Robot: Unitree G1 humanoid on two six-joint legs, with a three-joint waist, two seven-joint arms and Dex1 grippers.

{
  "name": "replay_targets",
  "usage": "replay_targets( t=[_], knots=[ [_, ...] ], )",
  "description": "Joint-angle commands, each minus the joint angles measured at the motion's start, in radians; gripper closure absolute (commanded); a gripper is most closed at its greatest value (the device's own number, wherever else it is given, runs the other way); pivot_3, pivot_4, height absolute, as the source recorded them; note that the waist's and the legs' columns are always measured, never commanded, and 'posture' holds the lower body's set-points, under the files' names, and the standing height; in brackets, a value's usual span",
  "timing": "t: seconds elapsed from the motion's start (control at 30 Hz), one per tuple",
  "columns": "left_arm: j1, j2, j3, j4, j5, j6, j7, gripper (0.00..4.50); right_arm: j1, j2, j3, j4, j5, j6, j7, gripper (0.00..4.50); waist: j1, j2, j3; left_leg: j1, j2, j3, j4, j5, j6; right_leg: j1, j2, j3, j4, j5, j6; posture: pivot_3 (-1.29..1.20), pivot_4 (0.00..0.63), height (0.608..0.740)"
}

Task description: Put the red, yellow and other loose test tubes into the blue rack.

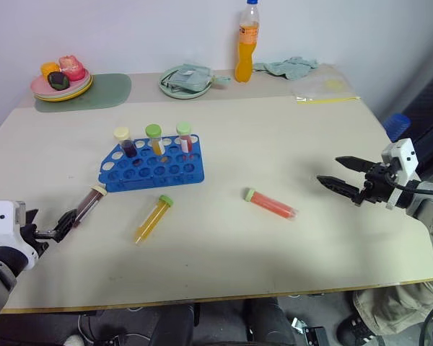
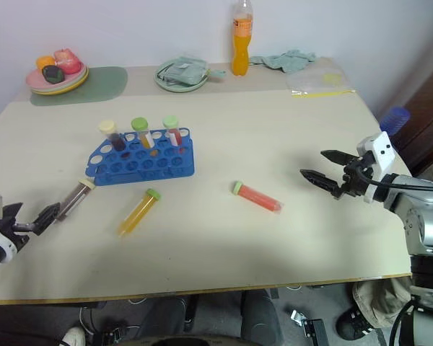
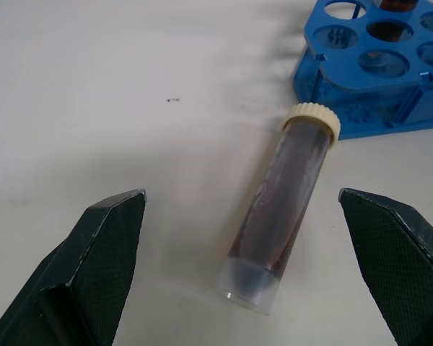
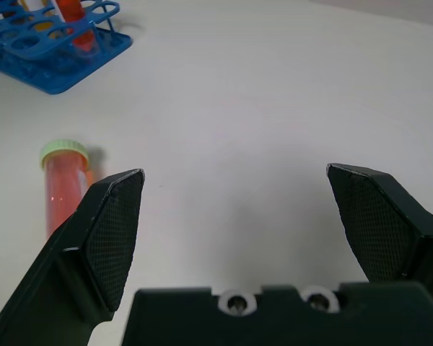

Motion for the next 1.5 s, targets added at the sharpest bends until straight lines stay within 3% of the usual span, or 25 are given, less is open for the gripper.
replay_targets(
  t=[0.03, 0.47, 0.57, 0.73, 0.9, 1.0, 1.17, 1.5],
  knots=[
    [0.004, -0.002, 0.042, -0.034, -0.010, -0.010, 0.014, 0.09, -0.034, -0.025, -0.003, -0.004, -0.007, -0.005, 0.009, 0.00, -0.001, 0.000, 0.000, 0.000, 0.000, 0.000, 0.000, 0.000, 0.000, 0.000, 0.000, 0.000, 0.000, 0.000, 0.000, 0.00, 0.150, 0.740],
    [-0.091, -0.014, -0.042, -0.108, -0.037, -0.034, 0.034, 0.09, -0.084, -0.061, 0.041, -0.061, -0.029, 0.090, 0.002, 0.00, 0.002, 0.000, 0.000, 0.000, 0.000, 0.000, 0.000, 0.000, 0.000, 0.000, 0.000, 0.000, 0.000, 0.000, 0.000, 0.00, 0.150, 0.740],
    [-0.137, -0.029, -0.110, -0.170, -0.128, 0.007, 0.005, 0.09, -0.118, -0.063, 0.015, -0.154, 0.043, 0.226, -0.039, 0.00, -0.001, 0.000, 0.000, 0.000, 0.000, 0.000, 0.000, 0.000, 0.000, 0.000, 0.000, 0.000, 0.000, 0.000, 0.000, 0.00, 0.150, 0.740],
    [-0.163, 0.022, -0.305, -0.226, -0.115, 0.002, -0.080, 0.09, -0.145, -0.099, 0.064, -0.322, 0.086, 0.425, -0.094, 0.00, 0.001, 0.001, 0.000, 0.000, 0.000, 0.000, 0.000, 0.000, 0.000, 0.000, 0.000, 0.000, 0.000, 0.000, 0.000, 0.00, 0.150, 0.740],
    [-0.196, 0.088, -0.597, -0.281, -0.072, -0.030, -0.227, 0.09, -0.245, -0.129, 0.317, -0.467, 0.031, 0.644, -0.165, 0.00, -0.002, 0.001, 0.001, 0.000, 0.000, 0.001, 0.000, 0.000, 0.000, 0.000, 0.000, 0.000, -0.001, -0.001, -0.002, 0.00, 0.150, 0.740],
    [-0.215, 0.104, -0.693, -0.254, -0.022, -0.083, -0.279, 0.09, -0.374, -0.093, 0.452, -0.472, 0.024, 0.799, -0.202, 0.00, -0.003, 0.003, 0.002, -0.001, 0.000, 0.001, 0.000, 0.000, 0.001, -0.002, 0.000, 0.001, 0.000, -0.001, -0.003, 0.00, 0.150, 0.740],
    [-0.234, 0.106, -0.769, -0.222, 0.018, -0.138, -0.338, 0.09, -0.561, -0.014, 0.651, -0.387, -0.024, 0.947, -0.250, 0.00, -0.001, 0.003, 0.002, -0.002, 0.000, 0.000, 0.000, 0.000, 0.001, -0.002, 0.000, 0.001, -0.001, -0.001, -0.003, 0.00, 0.150, 0.740],
    [-0.146, 0.133, -0.803, -0.257, 0.078, -0.208, -0.385, 0.09, -0.733, 0.134, 0.802, -0.203, -0.034, 1.067, -0.258, 0.00, -0.005, 0.003, 0.002, -0.003, -0.001, 0.000, -0.001, -0.001, 0.001, -0.004, 0.000, 0.000, 0.000, 0.000, 0.000, 0.00, 0.150, 0.740]
  ],
)
